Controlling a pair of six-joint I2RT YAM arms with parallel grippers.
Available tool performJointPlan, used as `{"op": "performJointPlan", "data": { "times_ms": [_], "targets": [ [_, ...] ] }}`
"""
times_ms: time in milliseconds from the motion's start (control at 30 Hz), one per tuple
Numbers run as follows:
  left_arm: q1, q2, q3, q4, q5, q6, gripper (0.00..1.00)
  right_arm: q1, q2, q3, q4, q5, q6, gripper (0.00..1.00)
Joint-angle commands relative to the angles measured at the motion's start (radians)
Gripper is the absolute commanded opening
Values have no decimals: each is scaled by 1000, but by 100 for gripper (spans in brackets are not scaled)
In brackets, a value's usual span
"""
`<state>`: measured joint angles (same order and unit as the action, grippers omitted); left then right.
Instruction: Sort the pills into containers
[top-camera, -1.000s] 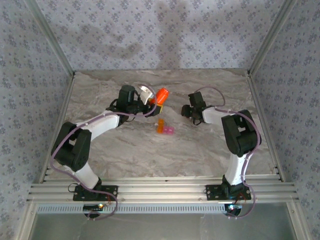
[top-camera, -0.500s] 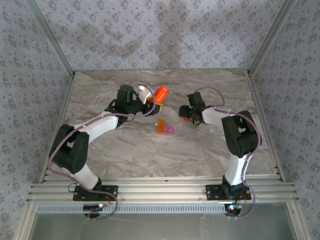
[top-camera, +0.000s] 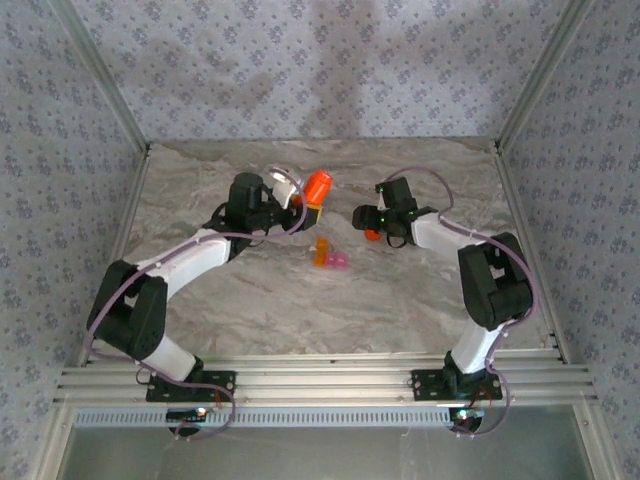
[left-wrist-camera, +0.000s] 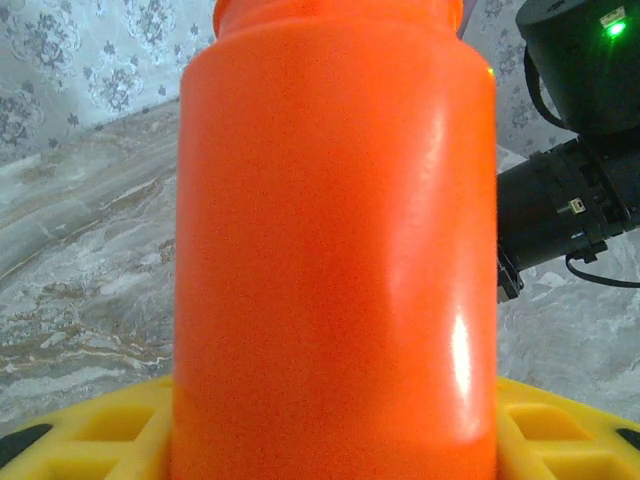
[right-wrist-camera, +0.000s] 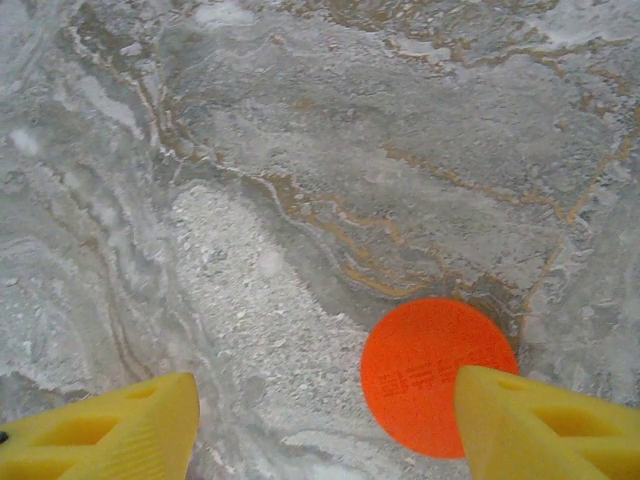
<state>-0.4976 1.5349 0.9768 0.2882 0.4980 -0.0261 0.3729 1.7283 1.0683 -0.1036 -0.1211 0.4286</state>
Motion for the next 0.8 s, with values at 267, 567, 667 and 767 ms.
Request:
{"op": "performJointPlan", "data": {
  "times_ms": [267, 567, 667, 767],
  "targets": [
    [7, -198, -56, -143, -47, 29, 0, -6, -42, 13, -31, -111, -73, 70],
    [13, -352, -225, -179, -87, 19, 0, 39, -16, 18, -37, -153, -103, 69],
    [12, -377, -254, -203, -88, 15, 0, 46, -25, 5, -44, -159, -108, 69],
    [12, -400, -290, -208, -96, 7, 0, 45, -44, -17, -45, -170, -114, 69]
  ]
}}
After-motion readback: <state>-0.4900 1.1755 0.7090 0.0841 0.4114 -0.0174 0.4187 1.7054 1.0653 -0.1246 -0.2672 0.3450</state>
